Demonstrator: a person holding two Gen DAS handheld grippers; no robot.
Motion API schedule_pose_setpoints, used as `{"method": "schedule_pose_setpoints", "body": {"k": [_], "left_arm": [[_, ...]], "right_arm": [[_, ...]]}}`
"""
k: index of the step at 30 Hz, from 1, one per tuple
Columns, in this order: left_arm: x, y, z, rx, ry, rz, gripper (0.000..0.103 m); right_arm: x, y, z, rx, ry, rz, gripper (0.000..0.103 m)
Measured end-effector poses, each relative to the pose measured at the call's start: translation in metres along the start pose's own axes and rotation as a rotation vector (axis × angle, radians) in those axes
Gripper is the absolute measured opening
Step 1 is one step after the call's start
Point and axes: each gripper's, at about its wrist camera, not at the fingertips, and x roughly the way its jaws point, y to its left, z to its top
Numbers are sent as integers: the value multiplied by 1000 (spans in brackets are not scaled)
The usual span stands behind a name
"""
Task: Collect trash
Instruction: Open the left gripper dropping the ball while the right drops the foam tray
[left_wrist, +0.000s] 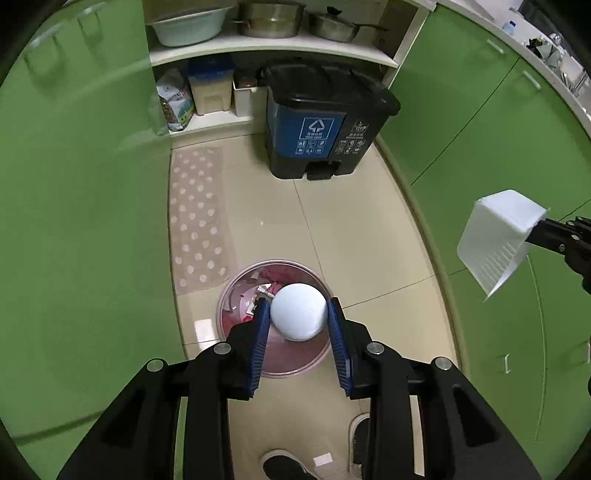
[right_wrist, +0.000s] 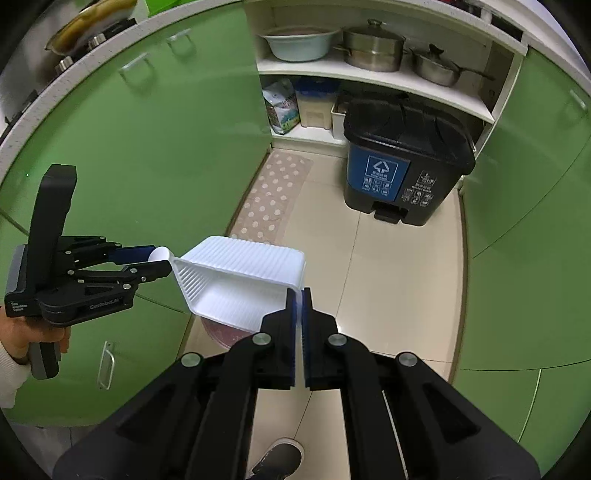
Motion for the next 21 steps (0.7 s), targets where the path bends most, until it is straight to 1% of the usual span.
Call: {"method": "schedule_pose_setpoints", "body": {"k": [1,2,3,4,6,10,14,21], "left_arm": [[4,1,0,0,2,4,63],[7,2,0,-2,-2,3,78],[7,5,0,-8,-19,5,98],[8,6,0,-10,-30,0,98],[13,9,0,-18,-12,2,98],[10,17,-2,-26,-12,16,98],[-2,28,-4,-48,-24,34,98],[-39,54,-17,-119,-61,47,98]], "right_arm": [[4,-1,0,3,1,0,2],[8,-2,-1,9,2,3,2],[10,-3,0,11,3,5,2],[13,-2,0,12,3,6,2],[17,-2,1,11,4,10,2],[21,1,4,7,7,16,2],[26,11,6,-7,16,28,2],[46,41,11,-49,56,72,2]]}}
